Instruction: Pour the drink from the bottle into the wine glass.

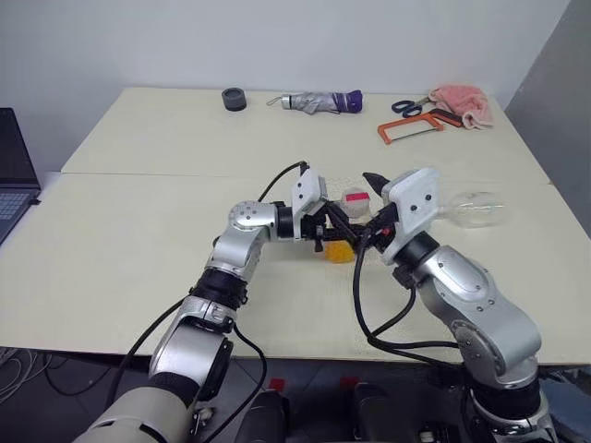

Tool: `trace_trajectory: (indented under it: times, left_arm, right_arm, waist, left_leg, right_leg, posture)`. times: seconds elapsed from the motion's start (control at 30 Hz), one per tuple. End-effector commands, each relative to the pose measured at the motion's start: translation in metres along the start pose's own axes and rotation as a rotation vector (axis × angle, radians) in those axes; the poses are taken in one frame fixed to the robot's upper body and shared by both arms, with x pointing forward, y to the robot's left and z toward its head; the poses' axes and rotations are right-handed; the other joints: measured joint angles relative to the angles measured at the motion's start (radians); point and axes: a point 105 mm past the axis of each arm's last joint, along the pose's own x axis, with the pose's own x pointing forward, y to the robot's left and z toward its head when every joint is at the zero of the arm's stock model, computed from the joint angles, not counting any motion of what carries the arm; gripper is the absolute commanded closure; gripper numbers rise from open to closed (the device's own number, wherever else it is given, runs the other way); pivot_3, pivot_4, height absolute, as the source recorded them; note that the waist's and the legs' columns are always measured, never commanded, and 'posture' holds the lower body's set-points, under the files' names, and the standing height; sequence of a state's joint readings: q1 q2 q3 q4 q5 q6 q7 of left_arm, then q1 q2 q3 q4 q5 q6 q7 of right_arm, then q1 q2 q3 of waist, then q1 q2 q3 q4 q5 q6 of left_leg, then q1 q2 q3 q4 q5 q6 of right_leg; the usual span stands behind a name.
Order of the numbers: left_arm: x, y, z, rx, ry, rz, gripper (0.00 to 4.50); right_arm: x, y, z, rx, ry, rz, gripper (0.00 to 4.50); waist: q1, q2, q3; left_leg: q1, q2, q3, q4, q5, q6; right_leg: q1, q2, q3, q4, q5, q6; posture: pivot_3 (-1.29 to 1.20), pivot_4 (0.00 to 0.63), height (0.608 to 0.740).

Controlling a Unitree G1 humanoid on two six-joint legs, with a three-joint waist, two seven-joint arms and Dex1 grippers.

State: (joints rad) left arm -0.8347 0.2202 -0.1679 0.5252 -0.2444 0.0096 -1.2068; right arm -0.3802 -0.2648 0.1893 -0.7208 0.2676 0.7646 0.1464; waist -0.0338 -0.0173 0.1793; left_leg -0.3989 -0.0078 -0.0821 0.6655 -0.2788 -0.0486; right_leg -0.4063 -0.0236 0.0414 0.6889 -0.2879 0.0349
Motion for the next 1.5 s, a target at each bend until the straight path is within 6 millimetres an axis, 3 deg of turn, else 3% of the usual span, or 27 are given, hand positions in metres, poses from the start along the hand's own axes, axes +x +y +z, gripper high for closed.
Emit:
trace_trajectory:
  times: [0.03, 0.17, 0.27, 0.4, 0.43, 0.63, 0.73, 0.83, 1.0, 1.07, 1.17, 1.3, 1.4, 1.5]
  left_arm:
    - [0.005, 0.003, 0.017, 0.069, -0.033, -0.015, 2.71]
    - [0.004, 0.004, 0.018, 0.072, -0.036, -0.014, 2.71]
    - [0.004, 0.004, 0.018, 0.073, -0.038, -0.012, 2.71]
    - [0.003, 0.004, 0.018, 0.074, -0.041, -0.01, 2.71]
    - [0.003, 0.004, 0.018, 0.073, -0.042, -0.01, 2.71]
    - [0.002, 0.002, 0.021, 0.068, -0.052, -0.027, 2.72]
    - [-0.001, -0.003, 0.024, 0.062, -0.048, -0.093, 2.72]
    - [-0.009, -0.014, 0.029, 0.078, -0.009, -0.227, 2.72]
    - [-0.011, -0.011, 0.034, 0.084, -0.014, -0.231, 2.73]
    - [-0.01, -0.009, 0.034, 0.073, -0.024, -0.202, 2.73]
    - [-0.009, -0.005, 0.031, 0.06, -0.033, -0.15, 2.74]
    - [-0.008, -0.003, 0.028, 0.057, -0.033, -0.112, 2.76]
    - [-0.008, -0.002, 0.026, 0.056, -0.033, -0.088, 2.76]
    - [-0.006, -0.001, 0.024, 0.054, -0.032, -0.078, 2.76]
  right_arm:
    - [0.0, -0.001, 0.006, -0.003, -0.036, -0.017, 0.28]
    - [0.0, -0.001, 0.004, 0.055, -0.04, -0.022, 0.45]
    - [0.0, -0.001, 0.002, 0.066, -0.037, -0.019, 1.18]
    - [-0.001, -0.001, 0.002, 0.075, -0.038, -0.009, 2.62]
    - [-0.001, 0.0, 0.001, 0.08, -0.035, -0.001, 2.67]
    - [0.0, 0.012, -0.009, 0.091, -0.007, 0.129, 2.67]
    - [-0.001, 0.018, -0.013, -0.021, 0.007, 0.382, 2.67]
    - [-0.012, 0.001, -0.02, -0.247, 0.147, 0.762, 2.67]
    - [-0.013, -0.017, -0.008, -0.164, 0.189, 0.836, 2.66]
    - [-0.01, -0.022, -0.002, -0.131, 0.138, 0.745, 2.66]
    - [-0.01, -0.03, 0.008, -0.075, 0.045, 0.583, 1.71]
    - [-0.017, -0.026, 0.029, -0.023, -0.063, 0.45, 0.4]
    - [-0.024, -0.015, 0.036, 0.018, -0.102, 0.373, 0.39]
    - [-0.02, 0.0, 0.026, -0.013, -0.08, 0.261, 0.39]
  waist:
    - [0.0, 0.0, 0.0]
    - [0.0, 0.0, 0.0]
    - [0.0, 0.0, 0.0]
    - [-0.001, 0.0, 0.0]
    - [-0.001, 0.0, 0.0]
    - [-0.001, 0.0, 0.0]
    - [-0.002, 0.0, 0.0]
    - [-0.005, 0.001, 0.001]
    - [-0.007, 0.0, 0.0]
    - [-0.006, 0.0, 0.001]
    - [-0.001, 0.0, 0.001]
    - [-0.001, 0.0, 0.001]
    - [0.001, 0.0, 0.0]
    - [0.0, 0.0, 0.0]
  left_leg:
    - [0.0, 0.0, 0.0, 0.0, 0.0, 0.0]
    - [0.0, 0.0, 0.0, 0.0, 0.0, 0.0]
    - [0.0, 0.0, 0.0, 0.0, 0.0, 0.0]
    - [0.0, 0.0, 0.0, 0.0, 0.0, 0.0]
    - [0.0, 0.0, 0.0, 0.0, 0.0, 0.0]
    - [0.0, 0.0, 0.0, 0.0, -0.001, 0.001]
    - [0.0, 0.0, 0.001, 0.0, -0.002, 0.003]
    - [0.001, -0.001, 0.003, 0.001, -0.002, 0.004]
    - [0.001, 0.001, 0.002, -0.001, -0.002, 0.004]
    - [0.0, 0.001, 0.002, -0.001, -0.002, 0.004]
    - [0.0, 0.002, -0.001, 0.0, -0.002, 0.004]
    - [0.0, 0.002, 0.0, 0.002, -0.002, 0.004]
    - [0.0, 0.002, -0.002, 0.002, -0.002, 0.004]
    - [0.0, 0.002, -0.001, 0.002, -0.002, 0.003]
  right_leg:
    - [0.0, 0.0, 0.0, 0.0, 0.0, 0.0]
    - [0.0, 0.0, 0.0, 0.0, 0.0, 0.0]
    - [0.0, 0.0, 0.0, 0.0, 0.0, 0.0]
    - [0.0, 0.0, 0.0, 0.0, 0.0, 0.0]
    - [0.0, 0.0, 0.0, 0.0, 0.0, 0.0]
    - [0.0, 0.001, 0.0, 0.0, 0.0, 0.0]
    - [0.0, 0.001, 0.0, 0.0, 0.0, 0.0]
    - [0.001, 0.001, 0.0, 0.0, 0.0, 0.0]
    - [0.002, 0.004, -0.003, -0.001, -0.001, -0.002]
    - [0.001, 0.003, -0.003, 0.0, -0.001, -0.002]
    - [0.0, 0.001, -0.002, 0.001, -0.001, -0.002]
    - [-0.001, -0.001, 0.001, 0.004, -0.001, -0.002]
    - [0.0, -0.001, 0.0, 0.004, -0.001, -0.002]
    - [-0.001, -0.001, 0.0, 0.004, -0.001, -0.002]
  posture:
    - [0.0, 0.15, 0.74]
    - [0.0, 0.15, 0.74]
    - [0.0, 0.15, 0.74]
    - [0.0, 0.15, 0.74]
    - [0.0, 0.15, 0.74]
    - [0.0, 0.15, 0.74]
    - [0.0, 0.15, 0.74]
    - [0.0, 0.15, 0.74]
    - [0.0, 0.15, 0.74]
    - [0.0, 0.15, 0.74]
    - [0.0, 0.15, 0.74]
    - [0.0, 0.15, 0.74]
    - [0.0, 0.15, 0.74]
    - [0.0, 0.15, 0.74]
